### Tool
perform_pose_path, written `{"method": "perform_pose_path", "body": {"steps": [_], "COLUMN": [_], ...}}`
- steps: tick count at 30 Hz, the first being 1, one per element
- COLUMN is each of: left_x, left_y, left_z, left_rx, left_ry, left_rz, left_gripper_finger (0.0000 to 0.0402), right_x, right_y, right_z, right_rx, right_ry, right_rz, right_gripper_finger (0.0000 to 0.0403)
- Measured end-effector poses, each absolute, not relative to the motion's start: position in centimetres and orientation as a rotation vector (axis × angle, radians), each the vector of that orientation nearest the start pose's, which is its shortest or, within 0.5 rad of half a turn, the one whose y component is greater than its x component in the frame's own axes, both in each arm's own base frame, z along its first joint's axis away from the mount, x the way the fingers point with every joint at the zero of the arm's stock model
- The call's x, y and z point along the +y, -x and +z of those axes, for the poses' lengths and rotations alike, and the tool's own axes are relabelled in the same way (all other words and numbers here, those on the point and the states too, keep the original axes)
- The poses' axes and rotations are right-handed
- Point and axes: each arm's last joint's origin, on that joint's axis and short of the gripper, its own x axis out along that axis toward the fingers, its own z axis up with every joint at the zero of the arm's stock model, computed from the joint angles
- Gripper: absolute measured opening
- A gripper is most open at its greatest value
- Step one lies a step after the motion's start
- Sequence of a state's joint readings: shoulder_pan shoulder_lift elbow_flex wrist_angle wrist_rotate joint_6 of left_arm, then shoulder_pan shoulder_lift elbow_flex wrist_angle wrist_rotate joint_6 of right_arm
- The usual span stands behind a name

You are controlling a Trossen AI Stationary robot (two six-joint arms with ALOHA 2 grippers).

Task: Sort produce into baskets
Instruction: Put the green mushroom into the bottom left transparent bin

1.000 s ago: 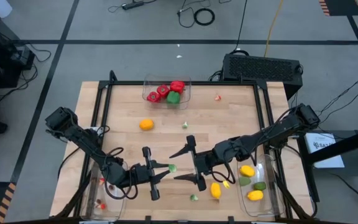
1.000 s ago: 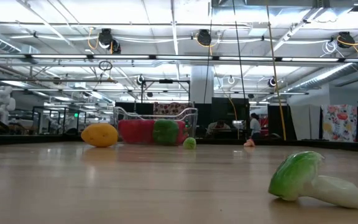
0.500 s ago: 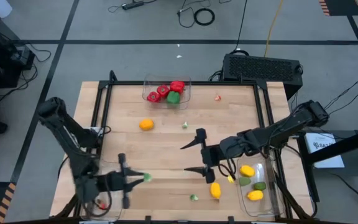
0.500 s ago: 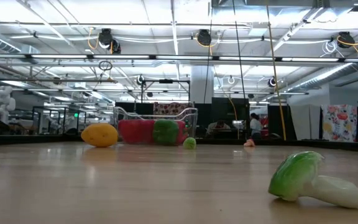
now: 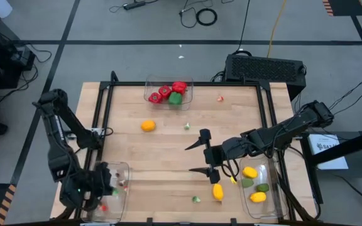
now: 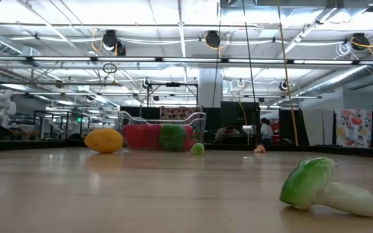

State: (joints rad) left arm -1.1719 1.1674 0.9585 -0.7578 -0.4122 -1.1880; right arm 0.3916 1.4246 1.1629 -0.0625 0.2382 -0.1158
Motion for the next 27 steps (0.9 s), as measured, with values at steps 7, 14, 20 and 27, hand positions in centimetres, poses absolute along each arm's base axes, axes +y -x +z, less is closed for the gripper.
{"method": "perform_pose_path", "body": {"steps": [7,14,20,27], "left_x": [-20.2,-22.1,-23.1,-23.5], "left_y": [-8.7,-9.3,-9.5,-9.6], "left_z": [26.0,23.1,21.3,21.1], "left_rx": [1.101,1.209,1.278,1.308], "left_ry": [0.379,0.276,0.236,0.302], "left_rz": [-0.063,-0.009,0.026,0.028], "left_gripper_finger": [0.0056,0.0056,0.0066,0.0130], "right_x": [11.7,11.7,11.3,12.8], "right_y": [-30.2,-30.1,-30.1,-28.5], "right_z": [32.8,32.3,32.0,30.3], "right_rx": [0.308,0.362,0.405,0.599], "right_ry": [0.208,0.183,0.153,0.040], "right_rz": [0.169,0.163,0.143,0.151], "right_gripper_finger": [0.0350,0.0350,0.0350,0.0350]}}
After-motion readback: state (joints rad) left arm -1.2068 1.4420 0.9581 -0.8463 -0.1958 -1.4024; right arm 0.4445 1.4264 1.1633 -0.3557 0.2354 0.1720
